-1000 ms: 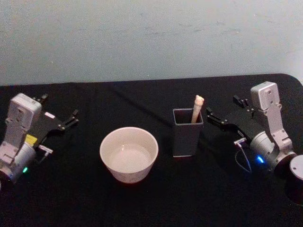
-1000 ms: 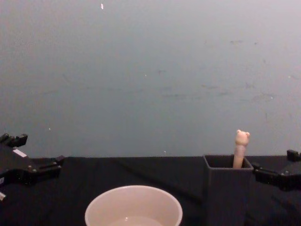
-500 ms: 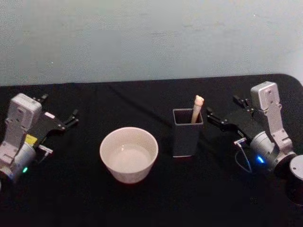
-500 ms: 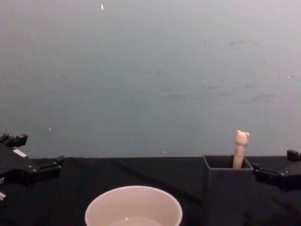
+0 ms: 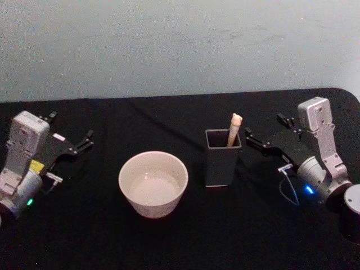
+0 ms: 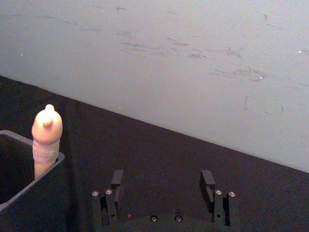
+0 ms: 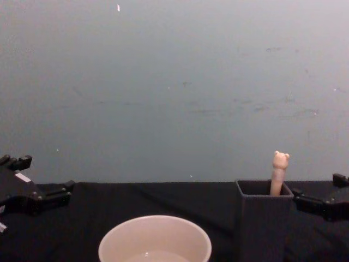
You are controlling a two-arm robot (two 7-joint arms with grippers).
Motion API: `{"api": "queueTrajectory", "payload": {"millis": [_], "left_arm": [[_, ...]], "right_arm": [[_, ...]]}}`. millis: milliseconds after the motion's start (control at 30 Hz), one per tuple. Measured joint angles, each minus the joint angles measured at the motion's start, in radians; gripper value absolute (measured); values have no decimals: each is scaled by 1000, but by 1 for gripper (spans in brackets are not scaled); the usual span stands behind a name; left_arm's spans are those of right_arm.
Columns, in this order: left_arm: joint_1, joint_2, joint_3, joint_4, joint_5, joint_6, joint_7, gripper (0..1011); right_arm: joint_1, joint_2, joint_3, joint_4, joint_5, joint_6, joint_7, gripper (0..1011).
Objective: Pick up the stirring spoon with one hand, stir inside the cup, then place it back in its original position.
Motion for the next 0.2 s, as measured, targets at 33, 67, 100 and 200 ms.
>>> {"api": "queueTrajectory", "payload": {"millis": [33, 67, 100, 200], "left_arm": [[0, 0, 0, 0, 0, 0, 0, 1001], [0, 0, 0, 0, 0, 0, 0, 1001], [0, 0, 0, 0, 0, 0, 0, 1001], [0, 0, 0, 0, 0, 0, 0, 1001]], "right_arm": [[0, 0, 0, 0, 0, 0, 0, 1002], [0, 0, 0, 0, 0, 0, 0, 1000], [0, 0, 0, 0, 0, 0, 0, 1002], [0, 0, 0, 0, 0, 0, 0, 1000]]}}
